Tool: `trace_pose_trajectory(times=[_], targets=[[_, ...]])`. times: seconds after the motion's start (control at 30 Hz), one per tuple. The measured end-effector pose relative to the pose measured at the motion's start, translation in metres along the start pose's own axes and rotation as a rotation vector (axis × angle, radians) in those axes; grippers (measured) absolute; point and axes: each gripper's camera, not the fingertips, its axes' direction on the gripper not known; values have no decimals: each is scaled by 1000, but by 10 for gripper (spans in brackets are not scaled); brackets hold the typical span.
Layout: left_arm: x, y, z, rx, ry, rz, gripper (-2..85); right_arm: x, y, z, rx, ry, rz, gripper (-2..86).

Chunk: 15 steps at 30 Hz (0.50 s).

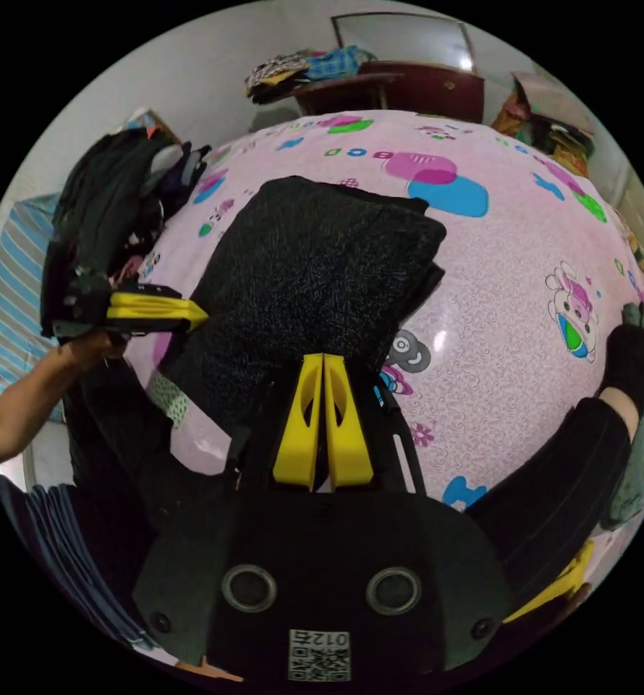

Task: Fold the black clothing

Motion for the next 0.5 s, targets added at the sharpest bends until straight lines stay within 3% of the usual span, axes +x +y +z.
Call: trace_pose_trajectory(times=[0.13, 0.33, 0.5], targets=[[7, 0, -7, 6, -23, 51, -1, 0, 0, -1, 8, -19, 13, -9], [0, 23, -49, 62, 99, 29, 0, -32, 11, -31, 39, -60, -47, -9], [15, 29, -20, -65, 35, 82, -1, -37, 13, 10, -136, 34, -72, -10]])
